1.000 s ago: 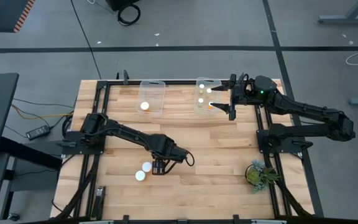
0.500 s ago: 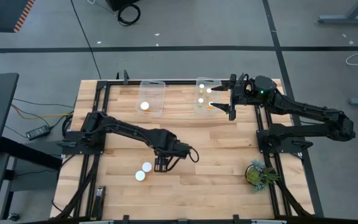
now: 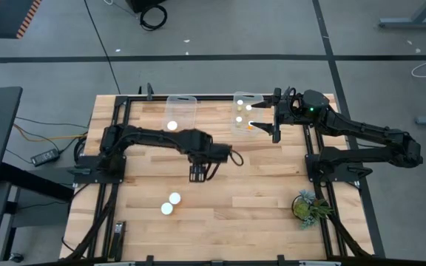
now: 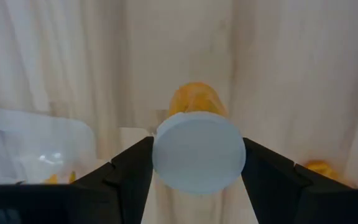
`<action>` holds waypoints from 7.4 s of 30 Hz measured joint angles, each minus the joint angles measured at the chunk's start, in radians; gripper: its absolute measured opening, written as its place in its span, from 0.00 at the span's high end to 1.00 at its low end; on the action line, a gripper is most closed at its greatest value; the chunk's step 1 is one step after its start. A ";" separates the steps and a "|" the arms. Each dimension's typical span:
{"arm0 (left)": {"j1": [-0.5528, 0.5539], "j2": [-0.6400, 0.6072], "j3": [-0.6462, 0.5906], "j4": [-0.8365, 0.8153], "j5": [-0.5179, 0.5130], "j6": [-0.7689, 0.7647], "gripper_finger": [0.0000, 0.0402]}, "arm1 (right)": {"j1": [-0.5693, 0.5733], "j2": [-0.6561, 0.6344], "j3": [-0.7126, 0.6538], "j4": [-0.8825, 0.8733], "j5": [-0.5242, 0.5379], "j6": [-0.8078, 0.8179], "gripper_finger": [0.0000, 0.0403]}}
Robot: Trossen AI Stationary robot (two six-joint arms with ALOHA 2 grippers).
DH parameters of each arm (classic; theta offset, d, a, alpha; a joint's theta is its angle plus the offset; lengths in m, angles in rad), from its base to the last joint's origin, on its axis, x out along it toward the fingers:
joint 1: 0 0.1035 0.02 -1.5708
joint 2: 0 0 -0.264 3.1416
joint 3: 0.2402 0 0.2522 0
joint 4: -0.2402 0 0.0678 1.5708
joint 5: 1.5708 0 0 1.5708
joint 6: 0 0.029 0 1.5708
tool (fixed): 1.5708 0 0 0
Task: Pick and place medicine bottles into bin by pill shape (circle, oval)
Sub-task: Put the top big orange pill bottle into the left transparent bin
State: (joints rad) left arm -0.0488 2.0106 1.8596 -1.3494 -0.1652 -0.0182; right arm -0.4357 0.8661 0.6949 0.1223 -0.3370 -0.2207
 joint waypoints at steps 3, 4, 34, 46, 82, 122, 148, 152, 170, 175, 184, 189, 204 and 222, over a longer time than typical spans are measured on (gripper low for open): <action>0.047 0.000 0.001 -0.009 -0.010 0.017 0.45 | 0.000 0.000 0.000 0.000 0.000 0.000 0.24; 0.062 0.000 0.001 -0.013 -0.020 0.026 0.45 | 0.000 0.000 0.000 0.000 0.000 0.000 0.24; 0.438 0.000 0.001 0.066 -0.041 0.110 0.45 | 0.000 0.000 0.000 0.000 0.000 0.000 0.24; 0.559 0.000 0.001 0.082 -0.055 0.075 0.44 | 0.000 0.000 0.000 -0.001 0.000 0.000 0.24; 0.668 0.098 -0.004 0.116 -0.056 0.026 0.43 | 0.000 0.000 0.000 -0.001 0.000 -0.008 0.24; 0.657 0.170 -0.004 0.174 -0.028 0.027 0.35 | 0.000 0.000 0.000 -0.001 0.000 -0.008 0.24; 0.621 0.168 0.170 -0.105 -0.022 -0.002 0.28 | 0.000 0.000 0.000 -0.001 0.000 -0.008 0.24; 0.548 0.164 0.203 -0.230 -0.004 -0.027 0.28 | 0.000 0.000 0.000 -0.001 0.000 -0.008 0.24; 0.102 0.039 0.195 -0.222 0.008 -0.083 0.28 | 0.000 0.000 0.000 -0.008 -0.001 -0.008 0.24; -0.012 0.039 0.195 -0.222 0.003 -0.139 0.28 | 0.000 0.000 0.000 -0.010 -0.001 -0.008 0.24; -0.222 0.035 0.105 -0.155 -0.109 -0.260 0.28 | 0.000 0.000 0.000 -0.010 -0.001 -0.008 0.24; -0.291 0.020 -0.088 -0.073 -0.094 -0.342 0.28 | 0.000 0.000 0.000 -0.010 -0.001 -0.002 0.24; -0.332 0.010 -0.221 0.134 0.013 -0.523 0.28 | 0.000 0.000 0.000 -0.010 0.000 0.004 0.24; -0.424 -0.027 -0.264 0.139 -0.070 -0.566 0.28 | 0.000 0.000 0.000 -0.009 0.000 0.012 0.24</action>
State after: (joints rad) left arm -0.4725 1.9839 1.5953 -1.2108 -0.2348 -0.5845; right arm -0.4355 0.8658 0.6949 0.1131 -0.3374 -0.2089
